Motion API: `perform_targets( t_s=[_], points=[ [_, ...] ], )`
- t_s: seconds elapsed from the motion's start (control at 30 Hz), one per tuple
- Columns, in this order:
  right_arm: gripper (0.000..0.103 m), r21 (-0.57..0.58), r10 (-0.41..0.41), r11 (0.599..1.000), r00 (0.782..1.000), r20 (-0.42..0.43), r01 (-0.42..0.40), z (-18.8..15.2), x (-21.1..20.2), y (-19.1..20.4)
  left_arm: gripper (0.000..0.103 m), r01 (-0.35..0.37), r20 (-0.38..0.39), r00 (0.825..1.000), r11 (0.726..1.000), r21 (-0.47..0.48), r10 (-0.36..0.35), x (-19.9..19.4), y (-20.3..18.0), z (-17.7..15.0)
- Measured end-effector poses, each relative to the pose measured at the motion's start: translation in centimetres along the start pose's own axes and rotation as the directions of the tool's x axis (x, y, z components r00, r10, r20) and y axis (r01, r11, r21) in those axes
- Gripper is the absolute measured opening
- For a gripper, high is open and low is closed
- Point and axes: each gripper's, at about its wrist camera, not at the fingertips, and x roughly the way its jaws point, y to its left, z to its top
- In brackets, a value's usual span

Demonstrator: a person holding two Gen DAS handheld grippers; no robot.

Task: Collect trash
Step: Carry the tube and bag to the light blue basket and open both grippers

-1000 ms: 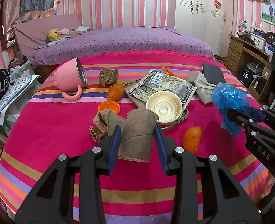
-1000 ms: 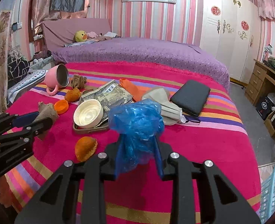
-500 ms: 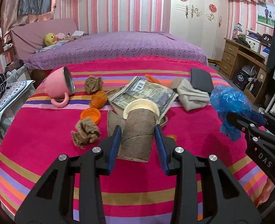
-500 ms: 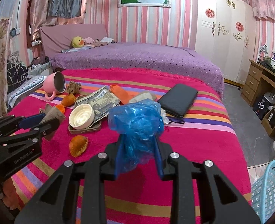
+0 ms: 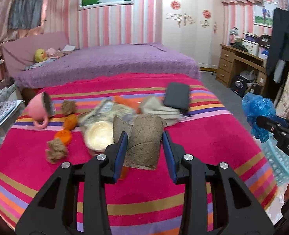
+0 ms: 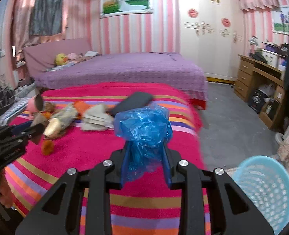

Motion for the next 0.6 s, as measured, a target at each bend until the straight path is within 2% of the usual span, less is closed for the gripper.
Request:
perform_targets(
  t_s=[0.13, 0.27, 0.37, 0.6],
  points=[
    [0.029, 0.051, -0.054, 0.997, 0.998, -0.024, 0.055, -1.1, -1.2, -5.5, 0.036, 0.064, 0.008, 0.998, 0.998, 0.021, -0.064, 0.1, -4.8, 0.5],
    [0.03, 0.095, -0.14, 0.985, 0.989, -0.048, 0.144, -2.8, -2.5, -11.0, 0.036, 0.135, 0.001, 0.991, 0.99, 0.048, -0.135, 0.3, -10.1, 0.6],
    [0.03, 0.117, -0.204, 0.971, 0.977, -0.061, 0.21, -4.1, -3.5, -15.0, 0.036, 0.185, -0.019, 0.983, 0.981, 0.062, -0.184, 0.8, -13.7, 0.3],
    [0.03, 0.14, -0.3, 0.94, 0.948, -0.101, 0.312, -6.7, -4.9, -20.7, 0.036, 0.287, -0.096, 0.956, 0.95, 0.12, -0.276, 2.2, -21.8, -1.3]
  ],
)
